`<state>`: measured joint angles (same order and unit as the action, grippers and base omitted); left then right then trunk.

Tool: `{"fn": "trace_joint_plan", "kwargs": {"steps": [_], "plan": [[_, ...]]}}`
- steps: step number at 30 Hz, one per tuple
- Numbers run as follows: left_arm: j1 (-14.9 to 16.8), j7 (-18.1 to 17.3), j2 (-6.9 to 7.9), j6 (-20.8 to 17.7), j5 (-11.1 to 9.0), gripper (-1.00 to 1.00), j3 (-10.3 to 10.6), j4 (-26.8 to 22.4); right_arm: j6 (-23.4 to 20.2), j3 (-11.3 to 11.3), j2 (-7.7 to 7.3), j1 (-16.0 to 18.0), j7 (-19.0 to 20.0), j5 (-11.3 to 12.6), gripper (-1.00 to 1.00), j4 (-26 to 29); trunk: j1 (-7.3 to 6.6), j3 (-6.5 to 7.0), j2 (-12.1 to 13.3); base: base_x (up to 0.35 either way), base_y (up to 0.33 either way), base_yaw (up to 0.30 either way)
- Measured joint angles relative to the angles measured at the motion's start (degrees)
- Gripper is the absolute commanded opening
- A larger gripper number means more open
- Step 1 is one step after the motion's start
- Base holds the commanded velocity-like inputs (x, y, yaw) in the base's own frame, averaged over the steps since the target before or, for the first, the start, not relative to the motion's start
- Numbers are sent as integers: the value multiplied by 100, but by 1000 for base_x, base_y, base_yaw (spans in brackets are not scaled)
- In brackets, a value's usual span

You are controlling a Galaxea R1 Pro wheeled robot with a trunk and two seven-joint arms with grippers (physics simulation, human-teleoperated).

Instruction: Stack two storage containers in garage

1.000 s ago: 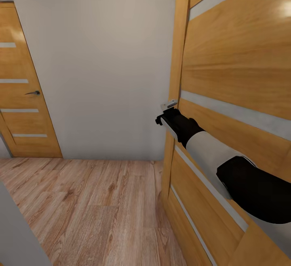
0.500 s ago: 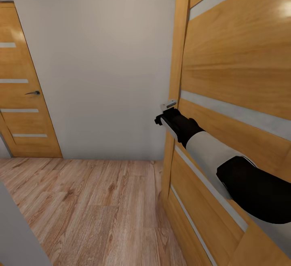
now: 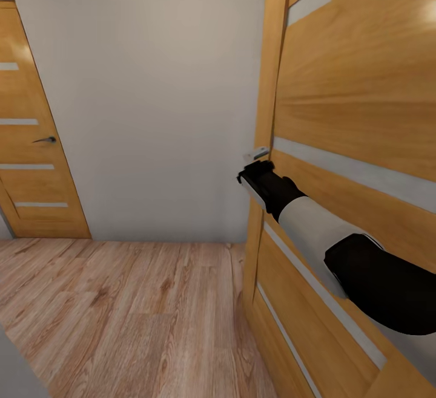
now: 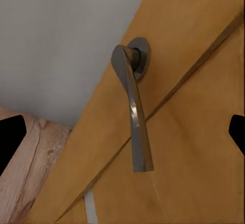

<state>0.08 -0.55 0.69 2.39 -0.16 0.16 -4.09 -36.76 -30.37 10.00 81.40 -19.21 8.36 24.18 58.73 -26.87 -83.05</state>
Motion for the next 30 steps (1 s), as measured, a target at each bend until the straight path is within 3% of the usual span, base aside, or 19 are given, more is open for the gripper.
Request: {"fn": "trace_joint_plan", "kwargs": {"steps": [9,14,19,26,30], "plan": [[0,3,0,0,0,100,0,0,-15,-13,0,0,-124,4,100,-26,0,0,0,2,0,0],[0,1,-5,1,0,100,0,-1,-247,-25,0,0,-865,10,100,-111,0,0,0,0,0,0],[0,0,-9,7,0,100,0,-2,-312,-40,0,0,-1217,17,100,-317,0,0,0,0,0,0],[1,3,-9,10,4,100,1,-1,-246,-57,0,1,-1318,44,100,-422,0,1,0,0,0,0],[1,7,-1,10,6,100,1,-2,-74,-56,0,1,-1337,11,100,-802,0,0,0,0,0,0]]}}
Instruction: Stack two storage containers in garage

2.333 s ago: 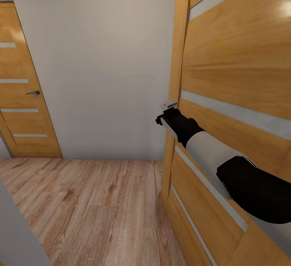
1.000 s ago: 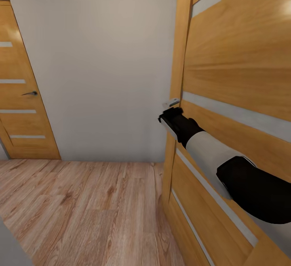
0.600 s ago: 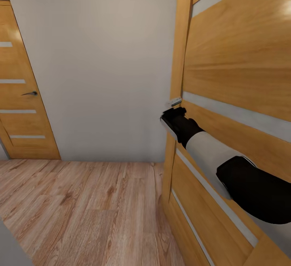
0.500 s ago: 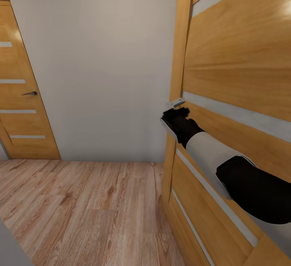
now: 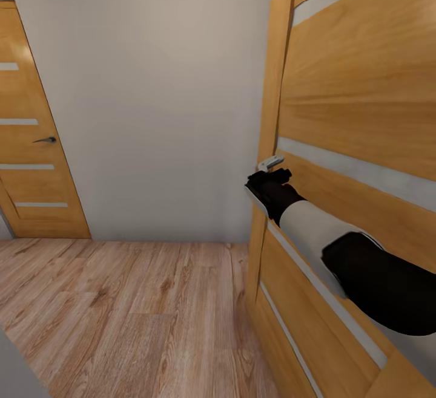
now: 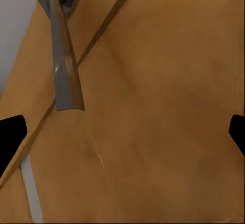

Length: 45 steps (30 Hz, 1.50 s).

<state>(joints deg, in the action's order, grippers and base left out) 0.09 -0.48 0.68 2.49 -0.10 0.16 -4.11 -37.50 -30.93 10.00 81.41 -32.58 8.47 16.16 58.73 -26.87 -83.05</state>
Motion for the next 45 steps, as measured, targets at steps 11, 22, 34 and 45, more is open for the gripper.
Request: {"fn": "trace_joint_plan", "kwargs": {"steps": [11,22,34,45], "plan": [[0,-6,1,0,-3,100,-5,10,114,0,0,1,9,18,100,-151,0,0,0,0,0,0],[0,-7,1,2,-6,100,-8,8,105,39,0,0,36,35,100,-156,0,0,0,0,0,0],[1,-5,1,10,-13,100,-38,10,148,24,-87,2,59,90,100,-157,0,0,0,0,0,0],[1,-5,1,10,-14,100,-43,11,162,21,-217,2,62,111,100,-156,0,0,0,0,0,0]]}}
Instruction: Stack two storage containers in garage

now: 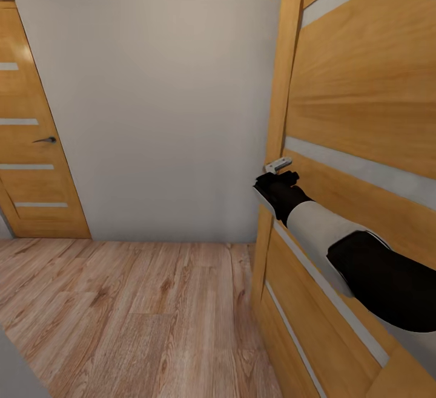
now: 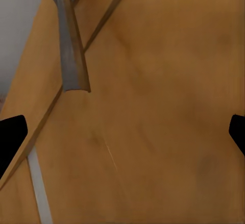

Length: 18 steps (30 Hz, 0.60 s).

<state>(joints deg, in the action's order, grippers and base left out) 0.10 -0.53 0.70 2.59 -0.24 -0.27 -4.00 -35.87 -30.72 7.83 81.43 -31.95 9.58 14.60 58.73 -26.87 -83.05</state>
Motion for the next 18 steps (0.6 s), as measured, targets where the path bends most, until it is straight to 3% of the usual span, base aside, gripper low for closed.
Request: {"fn": "trace_joint_plan", "kwargs": {"steps": [7,18], "plan": [[0,5,0,0,-1,100,-17,-1,-9,15,-229,-1,-5,2,100,-2,0,0,0,0,0,0],[-1,3,0,0,-2,100,-21,-1,-4,16,-451,-1,1,-10,100,-3,0,0,0,0,0,0]]}}
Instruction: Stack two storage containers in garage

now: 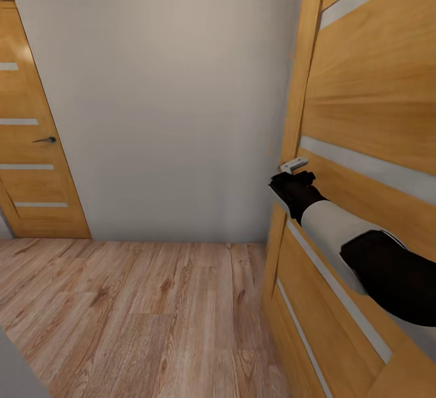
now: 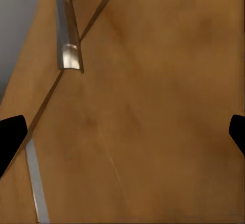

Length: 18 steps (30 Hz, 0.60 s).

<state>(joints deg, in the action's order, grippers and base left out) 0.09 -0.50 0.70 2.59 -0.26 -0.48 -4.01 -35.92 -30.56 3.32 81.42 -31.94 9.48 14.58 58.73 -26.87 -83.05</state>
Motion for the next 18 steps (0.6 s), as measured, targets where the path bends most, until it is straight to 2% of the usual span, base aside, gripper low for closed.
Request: {"fn": "trace_joint_plan", "kwargs": {"steps": [7,13,18], "plan": [[0,-4,0,0,-2,100,8,9,39,-15,-200,0,13,34,100,3,0,0,0,0,0,0],[0,-6,0,0,-4,100,8,9,22,-5,-428,2,45,3,100,-6,0,0,0,0,0,0],[0,-4,0,0,-6,100,8,9,17,-12,-480,2,87,-16,100,-6,0,0,0,0,0,0]]}}
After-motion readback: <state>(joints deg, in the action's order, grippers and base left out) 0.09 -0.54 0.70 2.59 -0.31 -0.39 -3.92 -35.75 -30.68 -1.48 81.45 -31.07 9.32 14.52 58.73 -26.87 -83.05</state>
